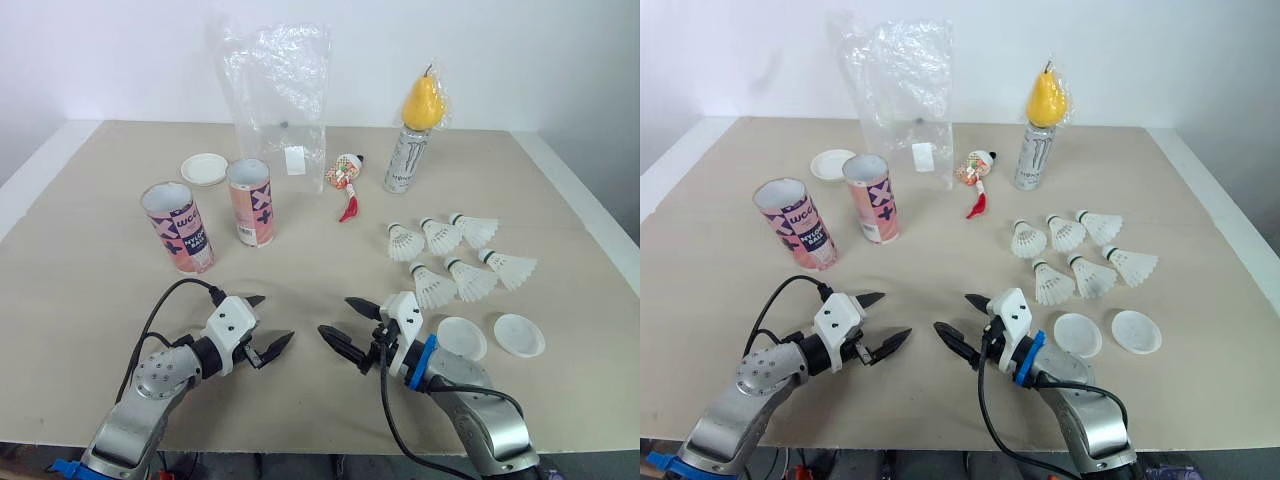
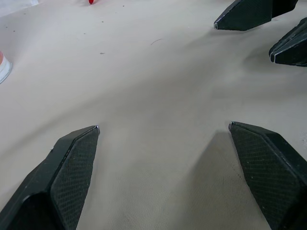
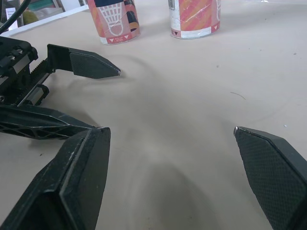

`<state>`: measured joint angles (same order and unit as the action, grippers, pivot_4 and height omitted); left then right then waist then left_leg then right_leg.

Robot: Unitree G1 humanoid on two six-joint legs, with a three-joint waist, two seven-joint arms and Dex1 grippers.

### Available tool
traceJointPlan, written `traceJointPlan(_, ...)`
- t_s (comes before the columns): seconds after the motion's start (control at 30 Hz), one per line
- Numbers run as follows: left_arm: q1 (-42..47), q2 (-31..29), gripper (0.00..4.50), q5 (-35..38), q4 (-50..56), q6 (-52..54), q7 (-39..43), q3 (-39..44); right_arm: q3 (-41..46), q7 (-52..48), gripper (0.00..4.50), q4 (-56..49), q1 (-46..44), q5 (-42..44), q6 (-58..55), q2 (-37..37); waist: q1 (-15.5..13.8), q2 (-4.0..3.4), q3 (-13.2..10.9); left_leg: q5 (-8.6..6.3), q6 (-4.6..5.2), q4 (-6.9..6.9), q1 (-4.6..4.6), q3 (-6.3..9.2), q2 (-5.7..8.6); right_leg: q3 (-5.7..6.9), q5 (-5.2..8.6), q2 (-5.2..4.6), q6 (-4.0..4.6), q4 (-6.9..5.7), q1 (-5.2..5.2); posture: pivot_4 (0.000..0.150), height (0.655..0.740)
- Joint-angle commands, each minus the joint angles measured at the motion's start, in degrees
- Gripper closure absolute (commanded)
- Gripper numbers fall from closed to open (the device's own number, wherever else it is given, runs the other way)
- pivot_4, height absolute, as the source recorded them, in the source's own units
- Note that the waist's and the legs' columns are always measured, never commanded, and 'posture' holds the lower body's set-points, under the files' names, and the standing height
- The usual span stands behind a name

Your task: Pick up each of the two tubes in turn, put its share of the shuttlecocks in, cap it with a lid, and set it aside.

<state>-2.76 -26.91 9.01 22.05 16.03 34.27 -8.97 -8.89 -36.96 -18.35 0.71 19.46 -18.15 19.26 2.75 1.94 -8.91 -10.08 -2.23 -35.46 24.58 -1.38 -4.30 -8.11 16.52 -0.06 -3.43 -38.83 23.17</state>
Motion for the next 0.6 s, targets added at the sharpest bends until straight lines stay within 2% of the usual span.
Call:
traceJointPlan(0.03,-0.6,-0.4,0.00,0.2,0.4,-0.8,0.9,0.3,0.2,-0.2,0.09,-2.6,-0.7,0.6,0.5,0.0,0.0,0.00,0.0,0.00,0.00,0.00,0.00,0.00,0.00,0.00,0.00,0.00,0.00,0.00,0.00,0.150,0.7400)
traceJointPlan(0.6,-0.8,-0.2,0.00,1.1,-1.7,-4.9,2.7,0.9,0.2,-0.2,0.09,-2.8,-0.8,0.4,0.7,0.2,0.0,0.00,0.0,0.00,0.00,0.00,0.02,0.00,0.00,0.00,0.00,0.00,0.00,0.00,0.01,0.150,0.7400)
